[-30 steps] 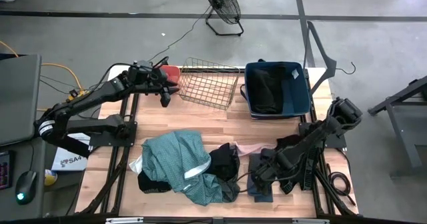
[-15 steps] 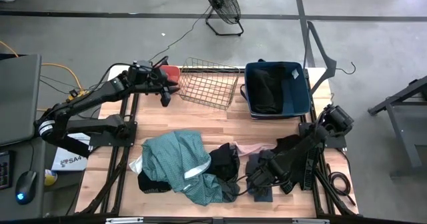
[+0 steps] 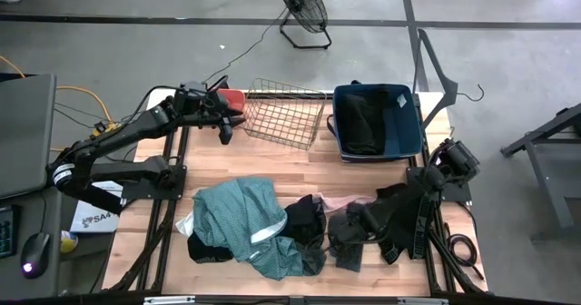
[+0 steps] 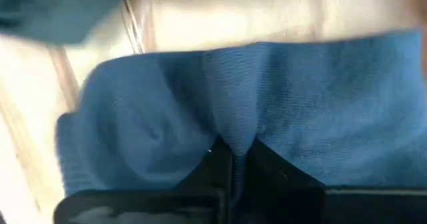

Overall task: Pick & Place Cloths
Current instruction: Put the violet sock into the orange bin

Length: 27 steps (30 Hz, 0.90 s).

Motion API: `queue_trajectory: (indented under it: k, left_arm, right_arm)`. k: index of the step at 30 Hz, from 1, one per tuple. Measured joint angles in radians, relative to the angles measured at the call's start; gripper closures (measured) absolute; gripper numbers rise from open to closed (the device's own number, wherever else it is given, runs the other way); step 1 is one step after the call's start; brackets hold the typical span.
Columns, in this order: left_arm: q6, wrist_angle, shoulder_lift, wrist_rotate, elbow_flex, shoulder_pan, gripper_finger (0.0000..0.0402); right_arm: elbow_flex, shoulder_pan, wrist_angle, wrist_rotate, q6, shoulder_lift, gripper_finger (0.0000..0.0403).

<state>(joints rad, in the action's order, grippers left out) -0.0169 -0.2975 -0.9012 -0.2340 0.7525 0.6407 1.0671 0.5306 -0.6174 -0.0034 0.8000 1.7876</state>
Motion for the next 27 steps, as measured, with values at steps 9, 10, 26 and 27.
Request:
queue_trajectory:
  k: [9,10,26,27]
  left_arm:
    - [-0.238,0.220,0.000,-0.005,0.000,0.000,0.0275]
    - [-0.260,0.237,0.000,-0.015,0.000,0.000,0.0275]
    - [-0.271,0.205,0.016,-0.292,0.000,-0.128,0.0275]
    - [-0.272,0.201,0.017,-0.292,0.001,-0.146,0.0275]
  right_arm:
    - [0.035,-0.189,-0.060,0.170,-0.496,-0.364,0.0396]
    - [0.037,-0.214,-0.053,0.196,-0.562,-0.398,0.0396]
    - [0.037,-0.384,0.898,0.601,-1.120,-0.255,0.0397]
    - [0.037,-0.391,0.929,0.648,-1.121,-0.235,0.0397]
